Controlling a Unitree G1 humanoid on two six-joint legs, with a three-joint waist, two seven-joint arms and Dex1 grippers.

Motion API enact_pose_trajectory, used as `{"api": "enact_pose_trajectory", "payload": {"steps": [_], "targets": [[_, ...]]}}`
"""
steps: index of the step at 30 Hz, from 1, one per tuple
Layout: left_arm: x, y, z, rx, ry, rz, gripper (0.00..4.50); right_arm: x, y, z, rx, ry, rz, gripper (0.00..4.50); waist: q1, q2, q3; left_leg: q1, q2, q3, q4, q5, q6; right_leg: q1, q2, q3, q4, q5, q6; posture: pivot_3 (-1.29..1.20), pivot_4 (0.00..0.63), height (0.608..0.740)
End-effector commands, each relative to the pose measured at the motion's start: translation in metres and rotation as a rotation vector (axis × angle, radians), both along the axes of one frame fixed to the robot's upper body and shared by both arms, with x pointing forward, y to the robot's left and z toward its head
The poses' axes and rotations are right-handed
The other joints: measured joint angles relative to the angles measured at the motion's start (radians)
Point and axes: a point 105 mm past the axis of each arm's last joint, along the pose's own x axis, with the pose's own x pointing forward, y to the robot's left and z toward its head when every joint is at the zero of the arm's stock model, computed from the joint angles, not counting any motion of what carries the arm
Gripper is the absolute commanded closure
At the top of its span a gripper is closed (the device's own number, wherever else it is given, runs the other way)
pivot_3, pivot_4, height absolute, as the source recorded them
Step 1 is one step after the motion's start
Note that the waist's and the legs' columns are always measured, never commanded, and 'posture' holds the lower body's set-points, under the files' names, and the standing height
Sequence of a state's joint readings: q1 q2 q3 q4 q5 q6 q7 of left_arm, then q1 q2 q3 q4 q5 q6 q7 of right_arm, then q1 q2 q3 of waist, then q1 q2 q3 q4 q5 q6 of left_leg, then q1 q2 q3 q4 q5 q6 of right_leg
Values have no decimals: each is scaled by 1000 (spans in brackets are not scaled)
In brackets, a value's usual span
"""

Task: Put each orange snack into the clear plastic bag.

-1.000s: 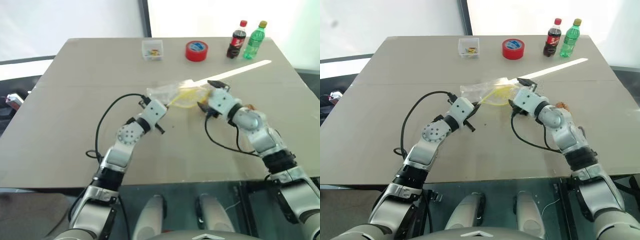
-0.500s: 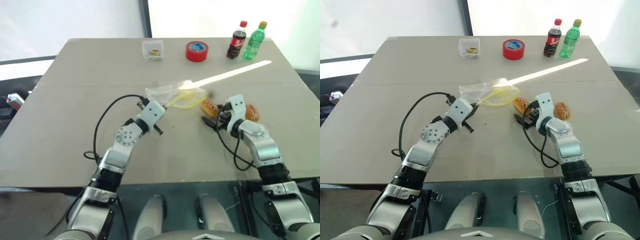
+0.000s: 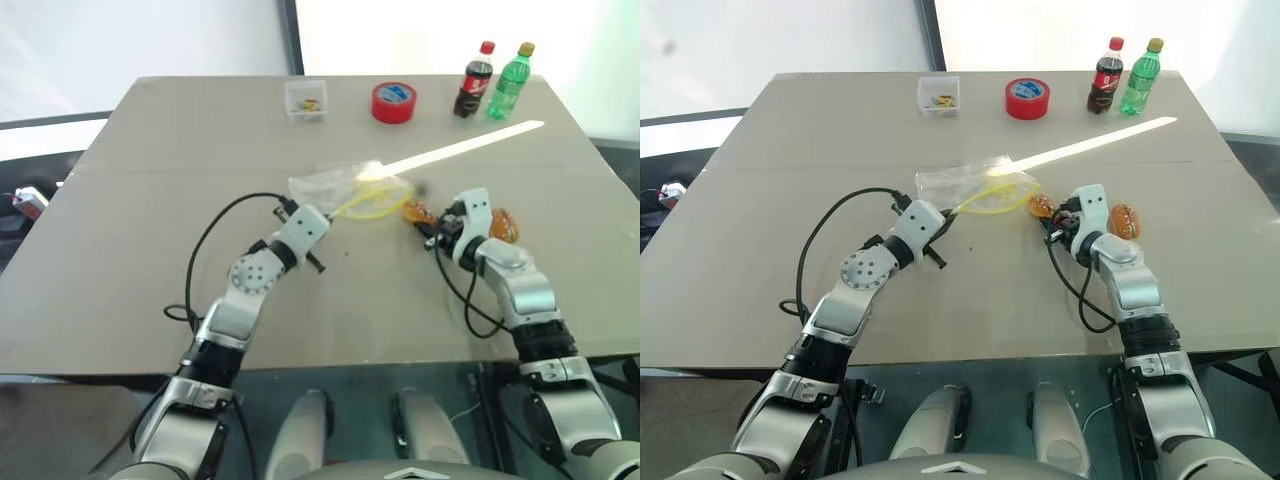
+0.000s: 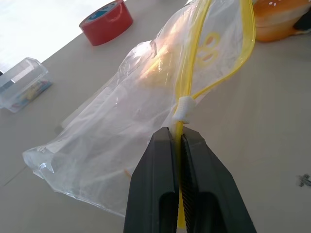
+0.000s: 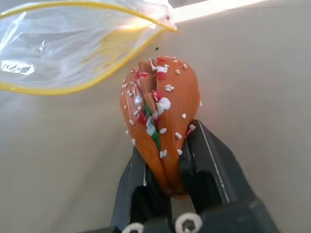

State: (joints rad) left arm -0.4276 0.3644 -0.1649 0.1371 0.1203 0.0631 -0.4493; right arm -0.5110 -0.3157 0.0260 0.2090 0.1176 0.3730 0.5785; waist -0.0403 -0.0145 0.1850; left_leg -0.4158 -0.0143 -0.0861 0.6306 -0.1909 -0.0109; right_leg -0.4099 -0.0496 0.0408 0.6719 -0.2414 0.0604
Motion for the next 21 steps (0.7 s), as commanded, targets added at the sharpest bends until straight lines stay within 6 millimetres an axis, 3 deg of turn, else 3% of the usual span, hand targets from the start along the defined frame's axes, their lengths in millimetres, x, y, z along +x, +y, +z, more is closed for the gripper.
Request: {"api": "enact_pose_trajectory", "payload": {"steps": [1, 8, 13, 21], "targets": [[-2, -1, 12, -6, -52, 0, 4500, -16, 8, 25, 53, -57, 125, 4467, 0, 0, 0, 0, 0, 0, 0, 0, 0, 0, 0, 0, 0, 0, 0, 0, 150, 740], [0, -5, 15, -3, -61, -13, 4500, -43, 13, 33, 65, 2, 284, 4467, 0, 0, 0, 0, 0, 0, 0, 0, 0, 0, 0, 0, 0, 0, 0, 0, 150, 740], [-5, -16, 14, -8, -58, -57, 4500, -33, 26, 44, 106, -1, 264, 4467, -2, 0, 0, 1, 1, 0, 0, 0, 0, 0, 1, 0, 0, 0, 0, 0, 150, 740], [-10, -27, 17, -18, -70, -91, 4500, -17, 30, 31, 38, 39, 246, 4467, 5, 0, 0, -1, 0, 0, 1, 0, 0, 0, 0, 0, -1, 0, 0, 0, 150, 740]]}}
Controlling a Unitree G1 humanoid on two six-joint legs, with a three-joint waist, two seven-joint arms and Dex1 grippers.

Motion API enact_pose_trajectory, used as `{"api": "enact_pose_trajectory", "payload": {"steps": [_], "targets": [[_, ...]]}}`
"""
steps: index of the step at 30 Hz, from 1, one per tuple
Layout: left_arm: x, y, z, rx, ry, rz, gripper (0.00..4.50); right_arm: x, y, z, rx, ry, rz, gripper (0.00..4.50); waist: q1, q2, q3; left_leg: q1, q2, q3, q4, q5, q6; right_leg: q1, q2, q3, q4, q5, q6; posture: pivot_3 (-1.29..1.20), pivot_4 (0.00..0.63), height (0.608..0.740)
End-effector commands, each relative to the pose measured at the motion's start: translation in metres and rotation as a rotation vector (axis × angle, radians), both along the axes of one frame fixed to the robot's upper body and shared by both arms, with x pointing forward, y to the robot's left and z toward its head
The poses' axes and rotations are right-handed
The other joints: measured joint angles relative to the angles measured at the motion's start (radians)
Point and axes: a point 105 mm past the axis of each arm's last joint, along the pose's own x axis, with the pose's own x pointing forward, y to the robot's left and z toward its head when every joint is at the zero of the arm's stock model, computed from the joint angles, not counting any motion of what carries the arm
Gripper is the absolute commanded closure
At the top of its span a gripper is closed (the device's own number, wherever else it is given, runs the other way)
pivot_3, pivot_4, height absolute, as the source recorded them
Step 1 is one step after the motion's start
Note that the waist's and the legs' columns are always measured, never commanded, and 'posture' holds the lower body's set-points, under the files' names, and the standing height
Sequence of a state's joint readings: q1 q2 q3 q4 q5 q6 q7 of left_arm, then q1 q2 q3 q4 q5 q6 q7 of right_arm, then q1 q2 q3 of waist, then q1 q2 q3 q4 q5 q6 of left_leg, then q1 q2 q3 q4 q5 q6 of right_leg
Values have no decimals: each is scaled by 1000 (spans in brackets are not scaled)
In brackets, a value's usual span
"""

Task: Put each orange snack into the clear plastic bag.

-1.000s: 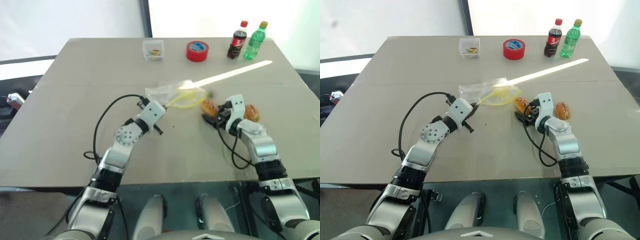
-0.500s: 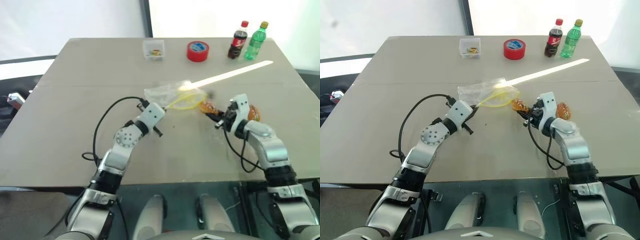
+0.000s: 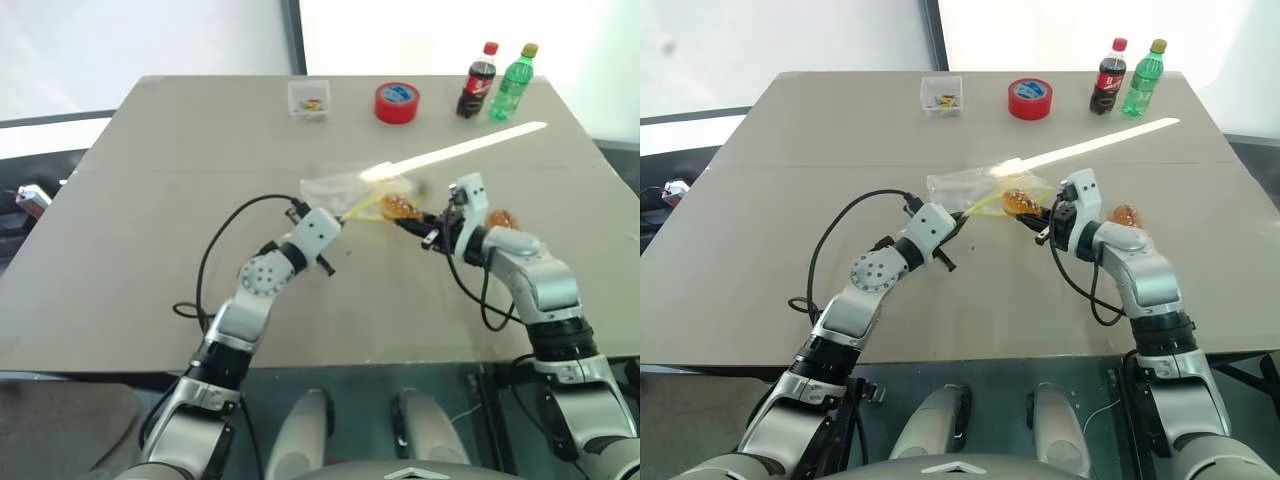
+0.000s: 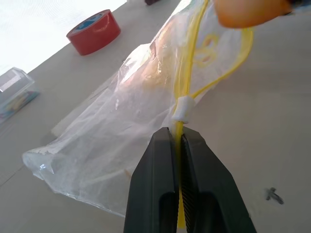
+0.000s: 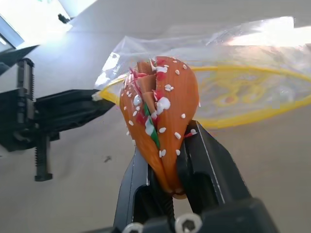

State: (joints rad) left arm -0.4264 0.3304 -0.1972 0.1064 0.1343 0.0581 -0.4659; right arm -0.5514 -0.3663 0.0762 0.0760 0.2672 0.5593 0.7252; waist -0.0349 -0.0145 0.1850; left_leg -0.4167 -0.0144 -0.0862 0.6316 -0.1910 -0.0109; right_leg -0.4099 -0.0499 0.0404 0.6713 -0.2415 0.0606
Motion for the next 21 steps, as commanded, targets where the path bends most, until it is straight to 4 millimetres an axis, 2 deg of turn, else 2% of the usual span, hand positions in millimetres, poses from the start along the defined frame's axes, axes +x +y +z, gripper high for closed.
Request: {"api": "enact_pose_trajectory", "payload": {"steps": [1, 12, 21], "targets": [[-4, -6, 15, -16, -57, -22, 4500, 3, 1, 6, -32, -37, 13, 4467, -1, 0, 0, 0, 0, 0, 0, 0, 0, 0, 0, 0, 0, 0, 0, 0, 150, 740], [-4, -4, 12, -15, -52, -11, 4500, 7, -2, 4, -55, -45, 5, 4467, -4, 0, 0, 0, 0, 0, 0, 0, 0, 0, 0, 0, 0, 0, 0, 0, 150, 740], [-11, -18, 17, -1, -82, -119, 4500, 17, 3, 8, -55, -39, -4, 4467, -5, 0, 0, 0, 0, 0, 0, 0, 0, 0, 0, 0, 0, 0, 0, 0, 150, 740]]}}
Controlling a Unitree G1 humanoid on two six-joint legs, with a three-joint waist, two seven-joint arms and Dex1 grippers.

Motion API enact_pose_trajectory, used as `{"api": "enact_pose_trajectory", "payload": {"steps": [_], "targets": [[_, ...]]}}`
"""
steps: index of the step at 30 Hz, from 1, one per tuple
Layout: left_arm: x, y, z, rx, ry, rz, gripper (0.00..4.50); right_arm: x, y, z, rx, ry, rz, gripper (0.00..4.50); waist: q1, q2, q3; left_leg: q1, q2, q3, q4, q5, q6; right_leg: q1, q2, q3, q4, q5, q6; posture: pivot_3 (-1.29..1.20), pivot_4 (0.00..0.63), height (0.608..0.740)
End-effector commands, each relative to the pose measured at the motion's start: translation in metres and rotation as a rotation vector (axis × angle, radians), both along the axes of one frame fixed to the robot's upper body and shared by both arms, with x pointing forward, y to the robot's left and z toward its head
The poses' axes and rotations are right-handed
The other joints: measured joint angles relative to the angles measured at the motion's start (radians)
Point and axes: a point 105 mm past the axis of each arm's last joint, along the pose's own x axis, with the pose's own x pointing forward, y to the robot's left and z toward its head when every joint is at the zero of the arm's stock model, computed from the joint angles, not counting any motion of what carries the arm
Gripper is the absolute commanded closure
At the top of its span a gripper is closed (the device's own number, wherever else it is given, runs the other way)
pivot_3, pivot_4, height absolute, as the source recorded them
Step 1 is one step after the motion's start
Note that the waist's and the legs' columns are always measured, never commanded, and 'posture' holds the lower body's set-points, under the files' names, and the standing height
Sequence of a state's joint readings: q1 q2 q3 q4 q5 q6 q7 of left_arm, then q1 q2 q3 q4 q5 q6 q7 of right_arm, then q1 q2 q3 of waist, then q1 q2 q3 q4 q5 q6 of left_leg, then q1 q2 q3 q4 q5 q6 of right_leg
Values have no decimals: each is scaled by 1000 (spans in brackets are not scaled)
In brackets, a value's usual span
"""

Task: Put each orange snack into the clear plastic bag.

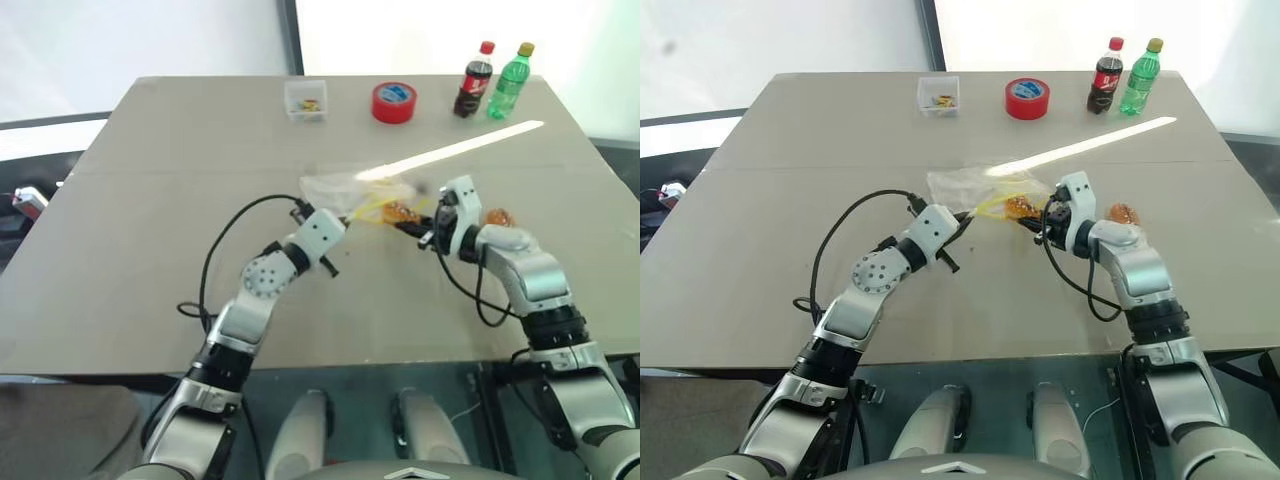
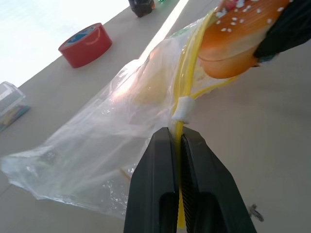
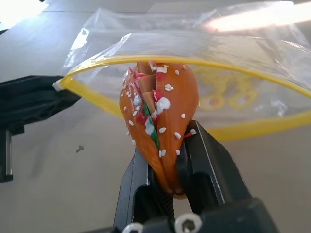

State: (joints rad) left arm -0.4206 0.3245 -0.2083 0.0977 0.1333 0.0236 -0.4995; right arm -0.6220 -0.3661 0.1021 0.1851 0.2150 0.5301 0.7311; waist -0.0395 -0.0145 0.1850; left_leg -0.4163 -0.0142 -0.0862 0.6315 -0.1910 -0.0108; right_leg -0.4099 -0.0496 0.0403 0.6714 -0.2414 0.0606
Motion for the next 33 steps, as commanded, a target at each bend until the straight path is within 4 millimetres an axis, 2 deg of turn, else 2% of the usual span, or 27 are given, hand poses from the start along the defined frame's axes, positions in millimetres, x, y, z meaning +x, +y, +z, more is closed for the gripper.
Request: {"api": "enact_pose_trajectory", "payload": {"steps": [1, 7, 16, 20, 23, 25, 26, 28, 33], "targets": [[-5, -9, 16, 0, -73, -68, 4500, 4, 4, 10, 5, -35, 14, 4467, 0, 0, 0, 0, 0, 0, 0, 0, 0, 0, 0, 0, 0, 0, 0, 0, 150, 740], [-4, -9, 16, 17, -77, -83, 4500, 11, 14, 18, 20, -44, 27, 4467, -2, 0, 0, 0, 0, 0, 0, 0, 0, 0, 0, 0, 0, 0, 0, 0, 150, 740], [-7, -19, 11, 24, -68, -136, 4500, 19, 34, 12, -50, 3, 32, 4467, -1, 0, 0, 0, 0, 0, 0, 0, 0, 0, 0, 0, 0, 0, 0, 0, 150, 740], [-6, -20, 10, 22, -65, -134, 4500, 23, 45, 17, -27, -18, 16, 4467, -3, 0, 0, 0, 0, 0, 0, 0, 0, 0, 0, 0, 0, 0, 0, 0, 150, 740], [-6, -20, 9, 18, -61, -125, 4500, 31, 44, 21, -16, -52, -28, 3065, -2, 0, 0, 0, 0, 0, 0, 0, 0, 0, 0, 0, 1, 0, 0, 0, 150, 740], [-6, -20, 8, 16, -57, -119, 4500, 30, 44, 21, -15, -59, -24, 2562, 0, 0, 0, 0, 0, 0, 0, 0, 0, 0, 0, 0, 1, 0, 0, 0, 150, 740], [-6, -20, 7, 16, -55, -117, 4500, 30, 44, 22, -8, -62, -28, 1941, 1, 0, 0, 0, 0, 0, 0, 0, 0, 0, 0, 0, 1, 0, 0, 0, 150, 740], [-6, -19, 7, 18, -53, -112, 4500, 29, 42, 25, -5, -77, -19, 1610, 0, 0, 0, 0, 0, 0, 0, 0, 0, 0, 0, 0, 1, 0, 0, 0, 150, 740], [0, -8, 7, 25, -52, -65, 4500, 25, 29, 29, 30, -64, -26, 1610, -1, 0, 0, 0, 0, 0, 0, 0, 0, 0, 0, 0, 1, 0, 0, 0, 150, 740]]}}
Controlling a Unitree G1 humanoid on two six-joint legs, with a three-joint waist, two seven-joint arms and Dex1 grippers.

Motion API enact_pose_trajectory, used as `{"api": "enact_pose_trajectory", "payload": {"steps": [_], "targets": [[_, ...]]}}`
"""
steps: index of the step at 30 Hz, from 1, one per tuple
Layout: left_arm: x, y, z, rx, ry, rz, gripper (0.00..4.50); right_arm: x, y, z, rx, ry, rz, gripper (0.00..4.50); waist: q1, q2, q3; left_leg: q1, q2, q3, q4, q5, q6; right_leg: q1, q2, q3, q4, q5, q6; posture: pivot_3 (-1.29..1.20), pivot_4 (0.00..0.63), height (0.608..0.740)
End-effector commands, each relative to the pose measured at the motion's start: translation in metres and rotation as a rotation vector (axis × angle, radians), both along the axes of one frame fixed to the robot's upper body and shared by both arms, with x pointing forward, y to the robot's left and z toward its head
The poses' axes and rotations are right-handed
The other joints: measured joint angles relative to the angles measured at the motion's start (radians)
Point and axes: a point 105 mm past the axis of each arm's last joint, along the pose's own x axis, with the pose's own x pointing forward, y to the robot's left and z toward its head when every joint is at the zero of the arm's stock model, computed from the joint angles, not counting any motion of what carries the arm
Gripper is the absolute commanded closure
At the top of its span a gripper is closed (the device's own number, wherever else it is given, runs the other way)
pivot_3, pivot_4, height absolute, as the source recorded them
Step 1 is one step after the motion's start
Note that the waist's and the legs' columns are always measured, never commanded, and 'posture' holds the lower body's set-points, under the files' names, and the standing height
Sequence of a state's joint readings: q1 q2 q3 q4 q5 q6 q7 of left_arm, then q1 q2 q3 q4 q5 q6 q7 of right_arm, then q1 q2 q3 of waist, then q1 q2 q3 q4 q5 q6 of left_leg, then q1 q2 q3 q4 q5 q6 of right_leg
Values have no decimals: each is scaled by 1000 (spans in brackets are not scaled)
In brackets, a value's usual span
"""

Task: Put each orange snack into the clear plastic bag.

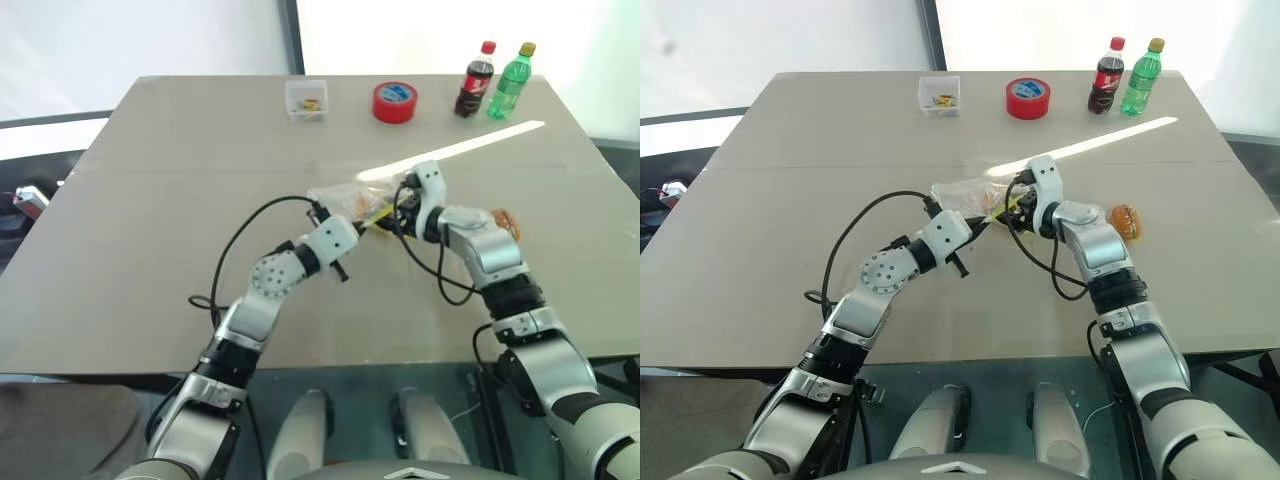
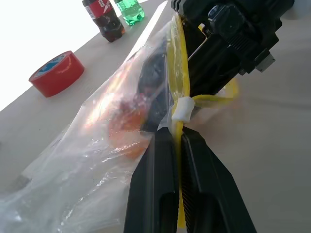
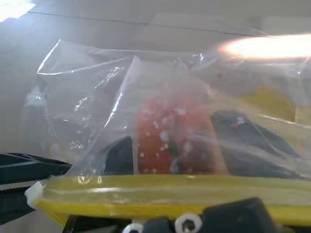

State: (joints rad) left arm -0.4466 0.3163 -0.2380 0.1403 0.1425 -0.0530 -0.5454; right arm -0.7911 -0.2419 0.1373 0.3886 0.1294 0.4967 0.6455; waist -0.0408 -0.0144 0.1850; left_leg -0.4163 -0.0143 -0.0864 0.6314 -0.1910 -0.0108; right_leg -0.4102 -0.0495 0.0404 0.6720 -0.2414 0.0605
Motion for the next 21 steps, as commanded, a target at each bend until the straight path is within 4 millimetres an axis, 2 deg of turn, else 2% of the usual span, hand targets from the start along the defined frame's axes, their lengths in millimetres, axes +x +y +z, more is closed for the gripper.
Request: {"api": "enact_pose_trajectory", "payload": {"steps": [1, 8, 13, 17, 21], "targets": [[4, 8, 7, -3, -28, 35, 4500, -4, -8, 21, 72, -37, 14, 1610, 0, 0, 0, 0, 0, 0, 0, 0, 0, 0, 0, 0, 0, 0, 0, 0, 150, 740], [9, 16, 8, 0, -33, 65, 4500, -17, -29, 19, 87, 11, 51, 1610, 1, 0, 0, 0, 0, 0, 0, 0, 0, 0, 0, 0, 0, 0, 0, 0, 150, 740], [9, 17, 7, -4, -31, 80, 4500, -44, -47, 16, 26, 10, 132, 1610, 3, 0, 0, 0, 0, 0, 0, 0, 0, 0, 0, 0, 0, 0, 0, 0, 150, 740], [4, 19, 5, -4, -23, 77, 4500, -58, -77, 19, -6, -23, 67, 1610, 1, 0, 0, -1, 0, 0, 0, 0, 0, 0, 0, 0, -1, 0, 0, 0, 150, 740], [4, 22, 3, -4, -16, 85, 4500, -59, -128, 20, -34, -51, -145, 1610, 5, 0, 0, -1, 0, 0, 0, 0, 0, 0, 0, 0, -1, 0, 0, 0, 150, 740]]}}
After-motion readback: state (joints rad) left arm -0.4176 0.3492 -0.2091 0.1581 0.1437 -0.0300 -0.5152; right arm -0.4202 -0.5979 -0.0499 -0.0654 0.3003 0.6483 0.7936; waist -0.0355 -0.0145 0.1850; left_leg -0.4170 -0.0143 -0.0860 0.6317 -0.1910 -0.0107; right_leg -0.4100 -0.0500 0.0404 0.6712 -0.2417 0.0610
